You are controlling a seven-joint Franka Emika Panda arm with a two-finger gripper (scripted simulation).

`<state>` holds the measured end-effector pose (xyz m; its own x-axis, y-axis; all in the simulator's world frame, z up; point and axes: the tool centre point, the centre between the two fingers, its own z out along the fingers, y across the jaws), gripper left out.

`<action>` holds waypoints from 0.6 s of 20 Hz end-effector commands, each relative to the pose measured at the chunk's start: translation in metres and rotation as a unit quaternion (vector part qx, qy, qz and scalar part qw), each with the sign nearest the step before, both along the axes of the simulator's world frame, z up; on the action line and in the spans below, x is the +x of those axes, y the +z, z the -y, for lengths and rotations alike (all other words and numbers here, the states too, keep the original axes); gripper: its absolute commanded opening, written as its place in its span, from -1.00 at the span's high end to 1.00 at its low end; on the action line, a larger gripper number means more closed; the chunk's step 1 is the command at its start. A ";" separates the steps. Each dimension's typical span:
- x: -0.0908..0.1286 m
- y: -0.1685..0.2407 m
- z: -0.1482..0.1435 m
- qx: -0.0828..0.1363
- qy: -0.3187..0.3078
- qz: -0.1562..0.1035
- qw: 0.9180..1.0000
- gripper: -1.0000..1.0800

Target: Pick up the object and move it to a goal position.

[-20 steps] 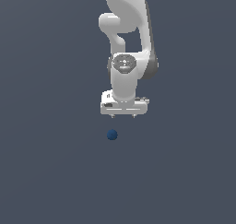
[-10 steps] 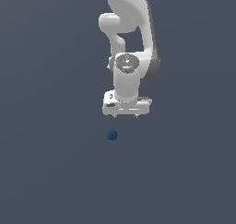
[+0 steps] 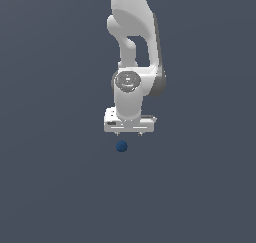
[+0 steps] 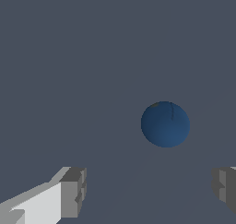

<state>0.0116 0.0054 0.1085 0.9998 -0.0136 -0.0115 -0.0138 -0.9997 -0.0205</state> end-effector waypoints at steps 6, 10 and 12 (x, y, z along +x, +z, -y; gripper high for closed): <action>0.020 -0.023 0.030 -0.009 -0.008 0.005 1.000 -0.92; 0.023 -0.027 0.035 -0.010 -0.009 0.005 1.000 -0.92; 0.022 -0.027 0.035 -0.010 -0.009 0.005 1.000 -0.92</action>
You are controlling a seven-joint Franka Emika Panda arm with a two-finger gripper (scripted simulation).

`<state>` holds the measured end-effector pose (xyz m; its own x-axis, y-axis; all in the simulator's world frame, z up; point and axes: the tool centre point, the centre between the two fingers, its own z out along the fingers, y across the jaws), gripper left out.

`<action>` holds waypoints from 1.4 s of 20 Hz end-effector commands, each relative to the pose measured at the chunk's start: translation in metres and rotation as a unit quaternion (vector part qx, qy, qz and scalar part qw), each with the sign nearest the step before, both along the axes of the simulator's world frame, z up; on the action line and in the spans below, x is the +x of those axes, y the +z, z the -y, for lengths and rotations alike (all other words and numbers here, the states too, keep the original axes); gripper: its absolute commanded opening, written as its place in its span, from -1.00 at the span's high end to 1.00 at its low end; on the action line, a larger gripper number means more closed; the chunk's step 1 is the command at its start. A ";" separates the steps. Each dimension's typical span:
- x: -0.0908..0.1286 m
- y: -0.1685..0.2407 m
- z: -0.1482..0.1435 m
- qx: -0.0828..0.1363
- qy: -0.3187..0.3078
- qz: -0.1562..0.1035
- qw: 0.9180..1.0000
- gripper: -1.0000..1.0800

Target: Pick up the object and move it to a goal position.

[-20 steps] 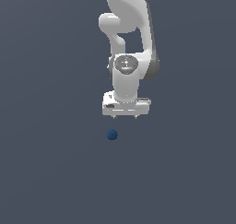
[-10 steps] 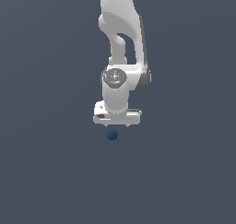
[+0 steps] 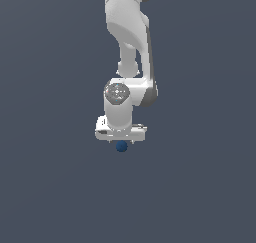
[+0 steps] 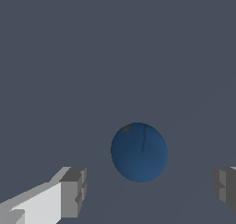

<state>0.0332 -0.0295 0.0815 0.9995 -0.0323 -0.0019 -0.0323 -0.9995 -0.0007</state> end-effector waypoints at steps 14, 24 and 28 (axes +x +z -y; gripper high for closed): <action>0.000 -0.049 0.001 0.000 0.000 0.001 1.000 -0.92; 0.001 -0.051 0.001 0.000 0.000 0.001 1.000 1.00; 0.001 -0.050 0.001 0.000 0.000 0.001 1.000 1.00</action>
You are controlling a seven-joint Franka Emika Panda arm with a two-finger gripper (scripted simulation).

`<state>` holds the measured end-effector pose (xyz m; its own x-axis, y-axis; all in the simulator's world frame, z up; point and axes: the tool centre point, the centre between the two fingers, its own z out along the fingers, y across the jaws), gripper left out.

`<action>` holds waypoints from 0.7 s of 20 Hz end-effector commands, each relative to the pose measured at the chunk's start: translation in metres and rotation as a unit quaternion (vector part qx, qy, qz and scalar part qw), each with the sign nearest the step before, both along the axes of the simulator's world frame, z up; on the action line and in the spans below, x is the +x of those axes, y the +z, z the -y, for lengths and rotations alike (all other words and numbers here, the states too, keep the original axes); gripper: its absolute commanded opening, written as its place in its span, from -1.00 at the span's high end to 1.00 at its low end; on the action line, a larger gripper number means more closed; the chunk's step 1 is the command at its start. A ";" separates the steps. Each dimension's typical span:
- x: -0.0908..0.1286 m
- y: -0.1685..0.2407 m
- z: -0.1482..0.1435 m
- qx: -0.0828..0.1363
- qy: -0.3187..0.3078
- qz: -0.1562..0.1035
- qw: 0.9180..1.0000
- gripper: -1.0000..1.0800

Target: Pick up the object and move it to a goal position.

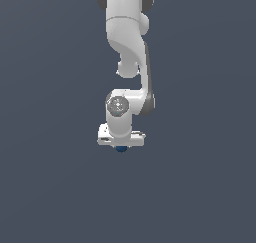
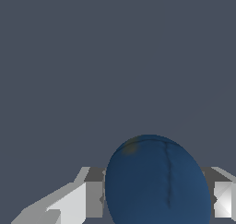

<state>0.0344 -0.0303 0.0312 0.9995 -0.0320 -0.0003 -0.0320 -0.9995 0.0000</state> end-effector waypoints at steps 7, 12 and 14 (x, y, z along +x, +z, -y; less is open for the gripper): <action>0.000 0.015 0.008 0.000 0.000 0.000 1.000 1.00; 0.000 0.047 0.024 0.000 0.000 0.000 1.000 1.00; 0.000 0.063 0.033 0.000 0.000 0.000 1.000 1.00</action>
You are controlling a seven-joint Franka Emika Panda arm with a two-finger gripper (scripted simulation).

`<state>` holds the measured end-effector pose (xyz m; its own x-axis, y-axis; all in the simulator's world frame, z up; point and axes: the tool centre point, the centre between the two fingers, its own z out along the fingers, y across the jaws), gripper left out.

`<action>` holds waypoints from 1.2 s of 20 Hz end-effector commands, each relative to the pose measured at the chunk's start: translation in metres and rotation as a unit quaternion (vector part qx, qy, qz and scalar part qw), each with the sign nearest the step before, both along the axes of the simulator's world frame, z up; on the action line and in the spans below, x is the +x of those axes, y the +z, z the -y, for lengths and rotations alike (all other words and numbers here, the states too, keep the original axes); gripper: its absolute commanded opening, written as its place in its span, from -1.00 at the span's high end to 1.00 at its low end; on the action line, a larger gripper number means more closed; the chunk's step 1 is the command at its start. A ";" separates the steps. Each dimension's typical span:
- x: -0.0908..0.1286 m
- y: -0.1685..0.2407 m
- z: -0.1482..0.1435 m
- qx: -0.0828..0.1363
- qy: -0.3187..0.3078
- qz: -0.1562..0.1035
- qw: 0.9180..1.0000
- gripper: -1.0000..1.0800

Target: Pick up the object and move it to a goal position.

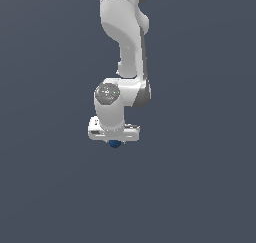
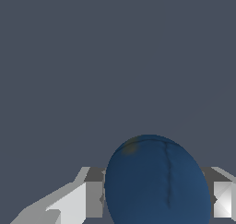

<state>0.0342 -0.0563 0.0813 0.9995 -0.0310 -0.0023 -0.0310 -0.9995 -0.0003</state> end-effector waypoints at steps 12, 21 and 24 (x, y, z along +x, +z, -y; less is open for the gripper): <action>0.003 0.140 0.072 0.000 0.000 0.001 1.000 1.00; 0.007 0.232 0.120 0.000 0.000 0.001 1.000 1.00; 0.009 0.257 0.133 0.000 0.000 0.001 1.000 1.00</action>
<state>0.0426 -0.1833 0.3253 0.9995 -0.0321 0.0007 -0.0321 -0.9995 -0.0005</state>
